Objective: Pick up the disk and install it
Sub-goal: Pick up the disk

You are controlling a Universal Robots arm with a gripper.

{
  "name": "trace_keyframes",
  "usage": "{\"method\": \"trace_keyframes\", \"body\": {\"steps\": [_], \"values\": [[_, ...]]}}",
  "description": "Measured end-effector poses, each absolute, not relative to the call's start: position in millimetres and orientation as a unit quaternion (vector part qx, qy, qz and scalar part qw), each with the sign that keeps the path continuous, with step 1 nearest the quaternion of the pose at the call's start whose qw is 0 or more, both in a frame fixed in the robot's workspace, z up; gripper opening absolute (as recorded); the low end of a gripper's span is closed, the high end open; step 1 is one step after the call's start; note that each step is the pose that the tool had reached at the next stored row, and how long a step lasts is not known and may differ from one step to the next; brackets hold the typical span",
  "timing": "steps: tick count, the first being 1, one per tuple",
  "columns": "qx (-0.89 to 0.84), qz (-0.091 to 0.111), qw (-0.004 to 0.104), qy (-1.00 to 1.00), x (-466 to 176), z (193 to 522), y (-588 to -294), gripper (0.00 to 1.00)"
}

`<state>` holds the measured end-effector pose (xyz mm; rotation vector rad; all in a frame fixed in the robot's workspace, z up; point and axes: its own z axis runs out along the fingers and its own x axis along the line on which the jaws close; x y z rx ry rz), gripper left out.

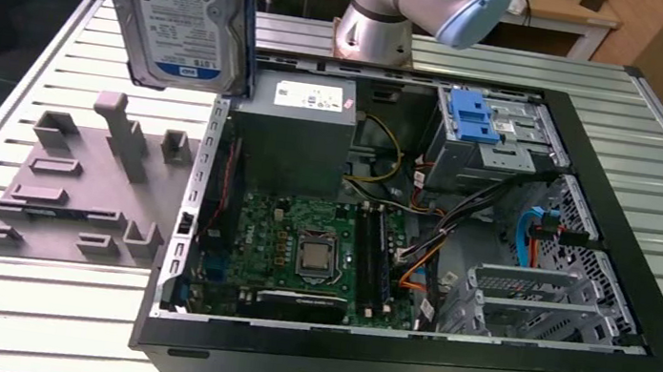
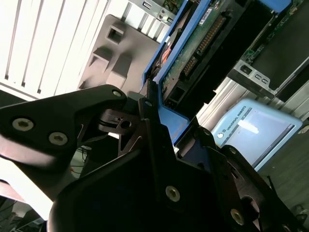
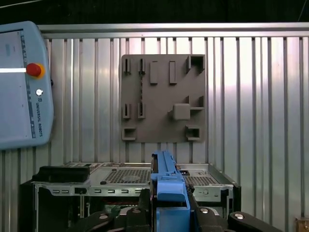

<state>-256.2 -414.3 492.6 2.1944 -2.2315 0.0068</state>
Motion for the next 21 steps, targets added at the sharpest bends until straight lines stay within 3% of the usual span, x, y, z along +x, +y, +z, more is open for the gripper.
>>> {"method": "trace_keyframes", "body": {"steps": [21], "values": [[0.701,0.002,0.006,-0.713,-234,493,-423,0.36]]}}
